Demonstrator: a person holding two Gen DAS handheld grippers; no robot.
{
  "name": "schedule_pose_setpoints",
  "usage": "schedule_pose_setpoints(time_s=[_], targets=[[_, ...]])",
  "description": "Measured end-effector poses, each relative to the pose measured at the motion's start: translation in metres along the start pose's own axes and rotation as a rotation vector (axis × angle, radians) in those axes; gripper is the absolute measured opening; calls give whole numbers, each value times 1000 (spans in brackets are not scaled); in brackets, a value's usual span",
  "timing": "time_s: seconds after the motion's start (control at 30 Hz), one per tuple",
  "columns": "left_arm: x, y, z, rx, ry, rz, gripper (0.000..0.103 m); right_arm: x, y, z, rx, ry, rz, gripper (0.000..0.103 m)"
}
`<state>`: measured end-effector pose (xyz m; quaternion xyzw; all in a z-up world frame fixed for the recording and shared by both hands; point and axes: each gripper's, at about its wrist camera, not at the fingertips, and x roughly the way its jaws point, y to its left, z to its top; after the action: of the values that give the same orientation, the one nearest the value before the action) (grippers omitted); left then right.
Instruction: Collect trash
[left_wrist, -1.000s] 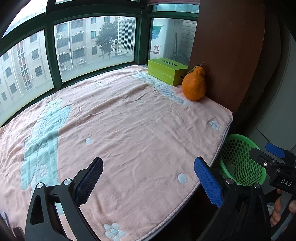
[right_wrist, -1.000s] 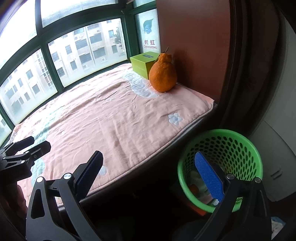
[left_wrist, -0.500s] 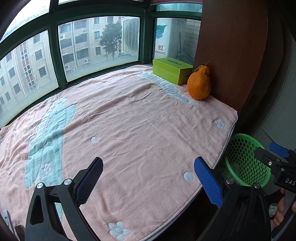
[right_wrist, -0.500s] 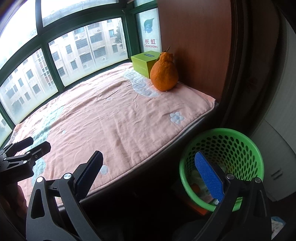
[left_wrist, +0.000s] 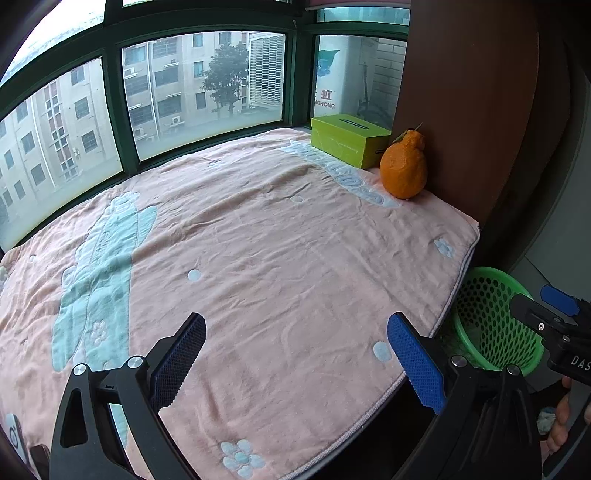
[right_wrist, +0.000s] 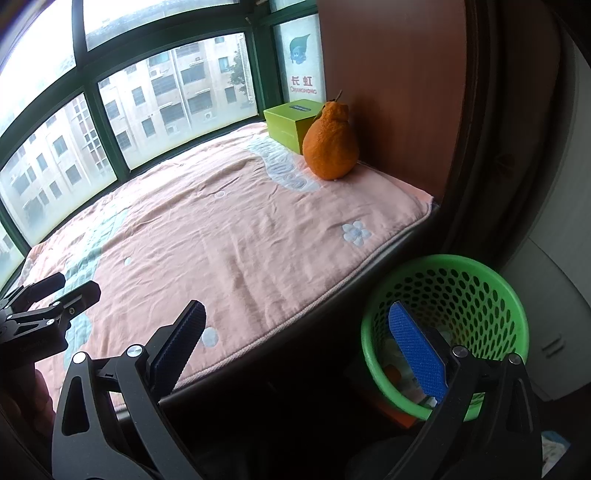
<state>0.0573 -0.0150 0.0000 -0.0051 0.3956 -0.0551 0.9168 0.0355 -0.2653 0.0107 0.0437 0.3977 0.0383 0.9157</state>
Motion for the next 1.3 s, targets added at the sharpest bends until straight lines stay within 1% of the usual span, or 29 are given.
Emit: schedule_pose_setpoints(time_s=[0.7,1.3], targets=[[0,1,-2,1,2,18,95,5,3,-1,-6,12,0,98],[-3,2,-2,9,-13,41,95,7,7,-1,-10,13,7,98]])
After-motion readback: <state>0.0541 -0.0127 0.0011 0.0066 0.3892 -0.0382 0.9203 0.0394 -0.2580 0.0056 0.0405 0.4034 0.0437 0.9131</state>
